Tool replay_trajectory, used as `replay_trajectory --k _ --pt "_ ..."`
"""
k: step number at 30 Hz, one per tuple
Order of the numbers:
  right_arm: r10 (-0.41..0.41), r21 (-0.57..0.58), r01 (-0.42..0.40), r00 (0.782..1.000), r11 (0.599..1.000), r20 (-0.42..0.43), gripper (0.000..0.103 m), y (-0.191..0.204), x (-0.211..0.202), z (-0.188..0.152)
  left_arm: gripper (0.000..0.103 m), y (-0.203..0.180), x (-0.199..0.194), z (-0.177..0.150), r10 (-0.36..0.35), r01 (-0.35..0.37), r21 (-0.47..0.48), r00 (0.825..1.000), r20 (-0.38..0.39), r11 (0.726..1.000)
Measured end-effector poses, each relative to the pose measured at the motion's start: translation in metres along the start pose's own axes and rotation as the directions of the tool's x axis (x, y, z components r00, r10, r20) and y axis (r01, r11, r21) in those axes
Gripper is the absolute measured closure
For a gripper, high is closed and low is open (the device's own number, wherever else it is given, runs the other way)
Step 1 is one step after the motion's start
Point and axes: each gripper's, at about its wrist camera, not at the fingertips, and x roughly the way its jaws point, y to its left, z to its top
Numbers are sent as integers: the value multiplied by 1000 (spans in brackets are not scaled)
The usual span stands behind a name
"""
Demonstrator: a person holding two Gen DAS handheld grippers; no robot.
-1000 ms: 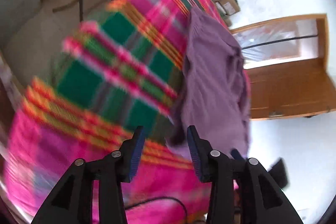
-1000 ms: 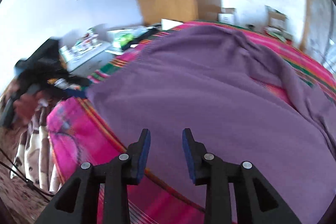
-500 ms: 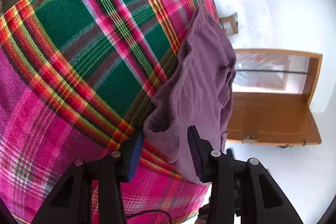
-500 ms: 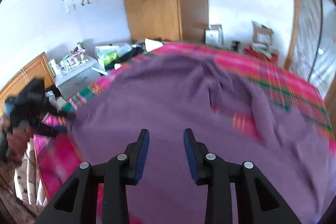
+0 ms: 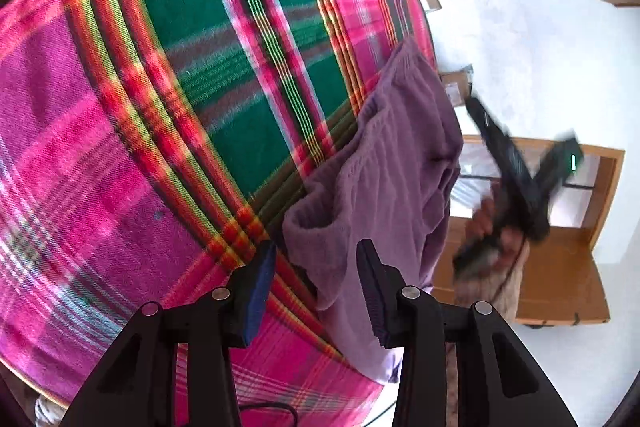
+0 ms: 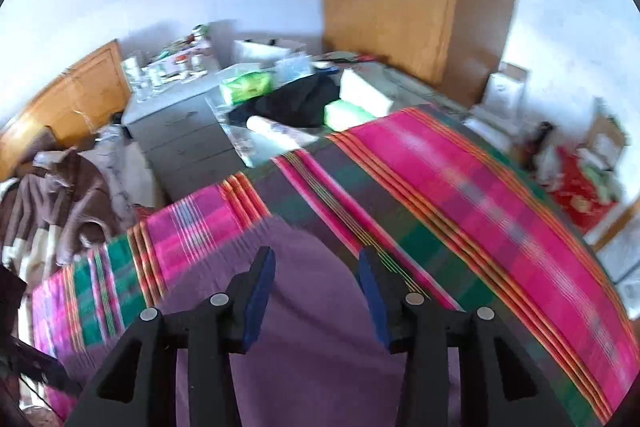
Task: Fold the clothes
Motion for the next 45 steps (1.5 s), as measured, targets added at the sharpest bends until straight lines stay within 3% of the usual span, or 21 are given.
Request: replay_trajectory --k 3,7,15,21,24,27,32,33,34,36,37,40,45 --pt "94 5 -94 994 996 -58 41 -7 24 13 59 -3 3 7 11 -11 -2 1000 2 1000" --pt "146 26 -144 978 989 -147 41 -19 53 19 59 -2 7 9 0 0 -32 1000 7 999" --pt "152 31 -149 966 988 -207 41 -24 76 9 60 5 11 9 -52 50 -106 999 -10 993" --pt "153 50 -146 968 988 -201 58 -26 75 3 60 5 17 10 -61 59 -141 998 -9 988" --pt "187 99 -172 966 980 -178 59 -34 75 0 64 15 12 11 -85 86 -211 996 14 974" --pt "206 128 -187 967 974 -153 59 -37 74 -1 64 13 4 10 -65 75 -214 996 52 974" --pt "156 91 -145 978 985 -139 63 -30 73 -3 65 2 6 16 -16 32 -180 996 87 983" --pt "142 84 -132 980 988 -140 66 -30 73 -4 66 -3 10 16 -9 25 -179 996 90 983" --pt "128 78 -118 982 990 -140 69 -29 72 -4 77 -4 11 16 14 2 -170 996 91 985" --pt "124 78 -114 981 990 -146 98 -30 73 -5 84 -6 12 16 39 -24 -158 995 95 987" --pt "136 83 -124 980 989 -149 98 -30 73 -6 92 -6 13 16 34 -18 -157 995 99 987" --pt "114 63 -107 985 992 -130 100 -25 69 -8 93 -7 8 18 25 -7 -137 991 129 991" --pt "145 125 -134 986 983 -78 100 -25 56 -2 94 -5 5 24 16 -1 -93 987 158 996"
